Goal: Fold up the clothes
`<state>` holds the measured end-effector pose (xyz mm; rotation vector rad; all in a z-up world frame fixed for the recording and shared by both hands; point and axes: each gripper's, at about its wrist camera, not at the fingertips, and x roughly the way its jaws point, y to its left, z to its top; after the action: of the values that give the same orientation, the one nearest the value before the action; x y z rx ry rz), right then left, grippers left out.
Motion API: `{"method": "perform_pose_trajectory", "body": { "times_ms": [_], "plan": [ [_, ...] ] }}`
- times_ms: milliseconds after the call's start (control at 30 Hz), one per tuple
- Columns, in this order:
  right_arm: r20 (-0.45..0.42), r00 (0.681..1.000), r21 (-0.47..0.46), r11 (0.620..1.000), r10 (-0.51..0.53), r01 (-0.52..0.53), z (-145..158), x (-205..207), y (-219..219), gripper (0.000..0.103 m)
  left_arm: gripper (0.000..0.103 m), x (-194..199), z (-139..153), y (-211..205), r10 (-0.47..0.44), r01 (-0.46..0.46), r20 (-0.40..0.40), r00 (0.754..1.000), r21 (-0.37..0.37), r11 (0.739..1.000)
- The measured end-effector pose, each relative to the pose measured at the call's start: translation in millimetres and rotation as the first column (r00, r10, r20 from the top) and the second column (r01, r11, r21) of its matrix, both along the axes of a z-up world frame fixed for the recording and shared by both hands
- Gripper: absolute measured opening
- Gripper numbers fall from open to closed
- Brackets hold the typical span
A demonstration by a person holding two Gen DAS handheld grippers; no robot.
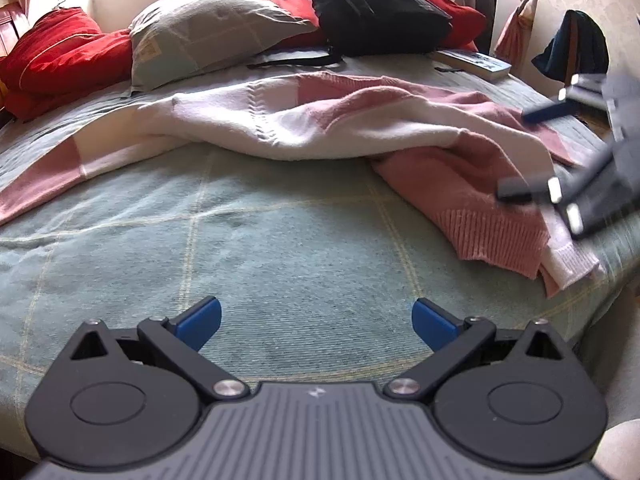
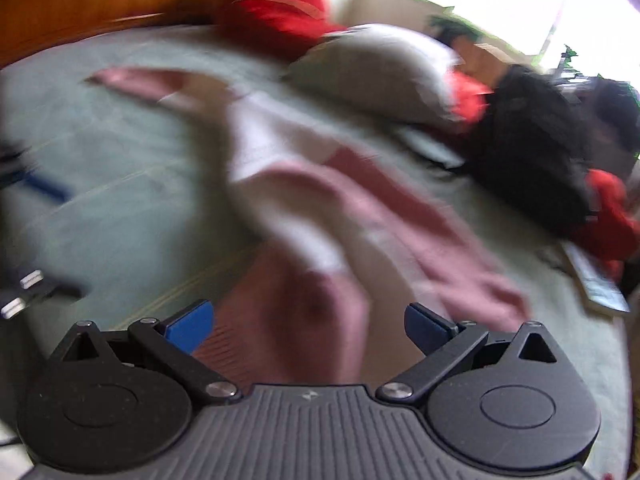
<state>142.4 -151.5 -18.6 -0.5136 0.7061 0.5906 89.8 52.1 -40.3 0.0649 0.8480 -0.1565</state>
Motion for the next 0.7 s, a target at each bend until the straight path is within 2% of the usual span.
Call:
{"method": "perform_pose_trajectory", "body": {
  "times_ms": [33, 167, 267, 333, 600, 700],
  "plan": [
    [-0.011, 1.000, -0.001, 1.000, 0.014, -0.014, -4.1, -3.4, 3.7, 0.103, 0.101, 0.0, -0.3, -0.4, 0.001, -0.001, -0.001, 1.000, 0.003, 1.000],
    [0.063, 0.998, -0.088, 0.996, 0.016, -0.010, -19.5, -3.6, 32.6, 0.103, 0.101, -2.1, 2.3, 2.2, 0.014, -0.014, 0.007, 1.000, 0.009, 1.000],
    [-0.055, 0.996, 0.016, 0.997, 0.073, -0.072, -18.0, 7.1, 45.8, 0.102, 0.102, -4.8, 5.6, 8.9, 0.034, -0.034, 0.015, 0.999, 0.006, 0.999],
    [-0.121, 0.990, 0.052, 0.996, 0.075, -0.069, -22.2, 13.1, 50.5, 0.103, 0.102, -7.2, 7.0, 16.1, 0.048, -0.048, 0.018, 0.999, -0.003, 0.999],
    [-0.175, 0.983, 0.025, 0.998, -0.048, 0.053, -49.4, 36.4, 28.5, 0.103, 0.102, -7.2, 8.0, 37.5, 0.088, -0.088, 0.025, 0.996, -0.011, 0.996],
    [-0.208, 0.977, 0.068, 0.995, -0.054, 0.069, -56.1, 48.8, 21.0, 0.103, 0.102, -4.7, 4.0, 38.2, 0.097, -0.097, 0.017, 0.995, -0.015, 0.995]
  ]
}}
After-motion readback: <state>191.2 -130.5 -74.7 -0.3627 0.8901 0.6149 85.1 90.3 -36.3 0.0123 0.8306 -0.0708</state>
